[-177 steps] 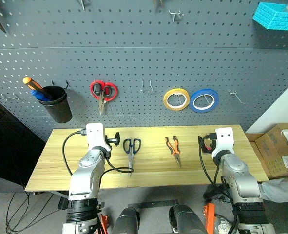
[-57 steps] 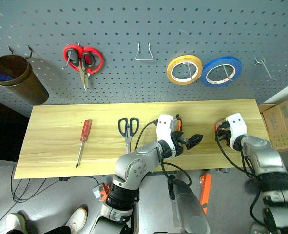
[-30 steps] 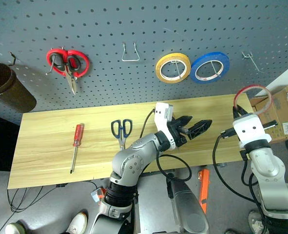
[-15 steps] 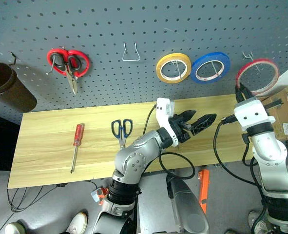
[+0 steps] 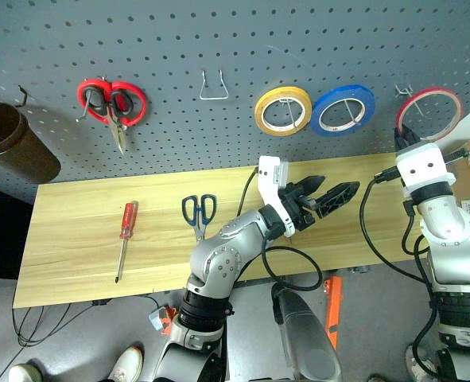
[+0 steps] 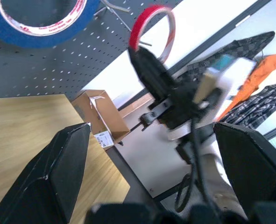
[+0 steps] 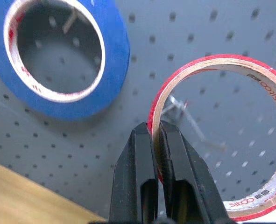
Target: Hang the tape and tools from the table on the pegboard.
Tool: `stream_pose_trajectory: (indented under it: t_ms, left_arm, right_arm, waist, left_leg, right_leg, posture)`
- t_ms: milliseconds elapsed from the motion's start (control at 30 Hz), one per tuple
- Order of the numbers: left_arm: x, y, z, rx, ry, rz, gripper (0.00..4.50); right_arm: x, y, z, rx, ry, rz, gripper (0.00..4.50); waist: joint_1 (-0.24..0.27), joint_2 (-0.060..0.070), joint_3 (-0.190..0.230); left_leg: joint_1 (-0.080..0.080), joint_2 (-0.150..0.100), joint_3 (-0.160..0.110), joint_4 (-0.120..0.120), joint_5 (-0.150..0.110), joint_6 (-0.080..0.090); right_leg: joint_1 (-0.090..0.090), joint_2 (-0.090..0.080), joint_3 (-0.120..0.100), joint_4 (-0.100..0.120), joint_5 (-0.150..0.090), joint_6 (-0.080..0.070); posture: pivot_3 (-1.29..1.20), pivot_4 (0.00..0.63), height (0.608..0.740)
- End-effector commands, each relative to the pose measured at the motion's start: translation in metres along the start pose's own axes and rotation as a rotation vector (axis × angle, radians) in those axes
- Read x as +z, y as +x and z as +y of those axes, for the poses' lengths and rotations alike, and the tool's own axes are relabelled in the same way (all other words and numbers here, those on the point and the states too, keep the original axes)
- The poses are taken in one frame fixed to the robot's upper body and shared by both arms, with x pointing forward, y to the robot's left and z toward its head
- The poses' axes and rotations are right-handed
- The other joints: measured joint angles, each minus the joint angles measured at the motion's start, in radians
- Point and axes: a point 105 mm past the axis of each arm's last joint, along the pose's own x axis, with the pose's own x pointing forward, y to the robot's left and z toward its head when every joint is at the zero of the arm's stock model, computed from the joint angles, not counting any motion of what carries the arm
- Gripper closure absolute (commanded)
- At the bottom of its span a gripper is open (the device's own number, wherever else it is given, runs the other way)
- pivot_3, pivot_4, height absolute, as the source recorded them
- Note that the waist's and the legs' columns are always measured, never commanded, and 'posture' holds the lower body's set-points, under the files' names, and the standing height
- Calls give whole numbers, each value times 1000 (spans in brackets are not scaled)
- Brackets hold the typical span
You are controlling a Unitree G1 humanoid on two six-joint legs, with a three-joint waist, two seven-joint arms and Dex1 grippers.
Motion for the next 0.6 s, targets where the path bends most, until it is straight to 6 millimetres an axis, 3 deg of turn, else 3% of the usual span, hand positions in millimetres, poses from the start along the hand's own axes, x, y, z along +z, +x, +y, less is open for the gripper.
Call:
stream_pose_trajectory:
  t_ms: [33,433,600]
  left_arm:
    - [5,13,-20,-80,2,-47,0]
    - [14,27,-18,-75,53,-104,0]
    - [15,28,-18,-75,55,-110,0]
  right_arm:
    - [2,6,-12,-18,64,-15,4462]
    - [-12,16,-8,11,230,64,4462]
    - [-12,16,-4,32,267,76,3160]
  waist:
    - [0,0,0]
    - [0,0,0]
    - [1,1,0]
  left_leg:
    - [0,0,0,0,0,0]
    - [2,0,0,1,0,0]
    - [2,0,0,1,0,0]
  right_leg:
    - [0,0,0,0,0,0]
    - [2,0,0,1,1,-1]
    - [2,0,0,1,1,0]
  posture:
    - [-145,369,740]
    - [-137,374,740]
    - [-136,375,740]
